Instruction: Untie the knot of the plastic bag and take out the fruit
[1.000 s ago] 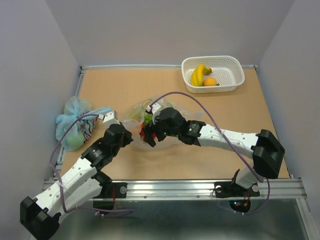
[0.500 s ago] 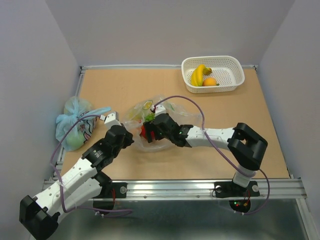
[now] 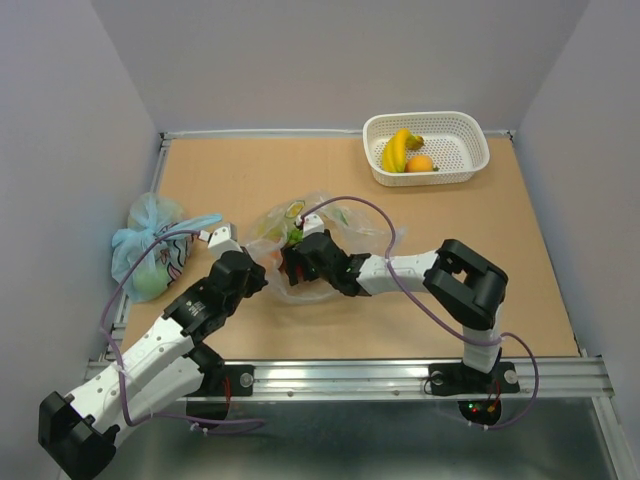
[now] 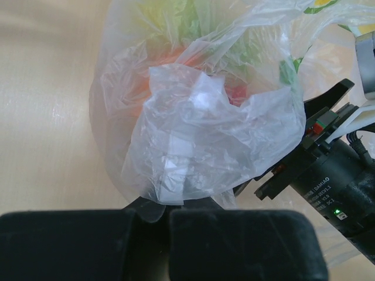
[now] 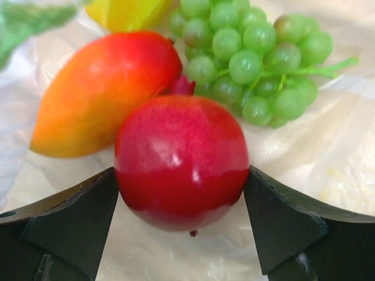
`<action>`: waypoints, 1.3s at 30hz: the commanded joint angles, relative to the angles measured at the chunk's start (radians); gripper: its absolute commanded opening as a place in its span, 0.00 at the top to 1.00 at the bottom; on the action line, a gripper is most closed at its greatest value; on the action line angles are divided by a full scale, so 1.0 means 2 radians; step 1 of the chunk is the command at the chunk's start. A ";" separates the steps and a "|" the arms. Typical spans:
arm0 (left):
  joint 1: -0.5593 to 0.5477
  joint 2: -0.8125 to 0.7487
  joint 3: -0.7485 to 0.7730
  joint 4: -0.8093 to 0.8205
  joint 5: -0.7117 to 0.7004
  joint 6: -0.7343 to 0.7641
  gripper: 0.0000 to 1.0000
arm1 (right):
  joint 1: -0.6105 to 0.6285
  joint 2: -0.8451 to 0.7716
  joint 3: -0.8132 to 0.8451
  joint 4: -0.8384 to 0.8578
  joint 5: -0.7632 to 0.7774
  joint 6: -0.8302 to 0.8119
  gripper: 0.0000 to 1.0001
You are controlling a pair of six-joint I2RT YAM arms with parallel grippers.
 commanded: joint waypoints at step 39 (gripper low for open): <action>-0.004 -0.019 -0.009 0.001 -0.042 -0.009 1.00 | -0.331 -0.176 0.105 -0.019 0.015 -0.120 0.99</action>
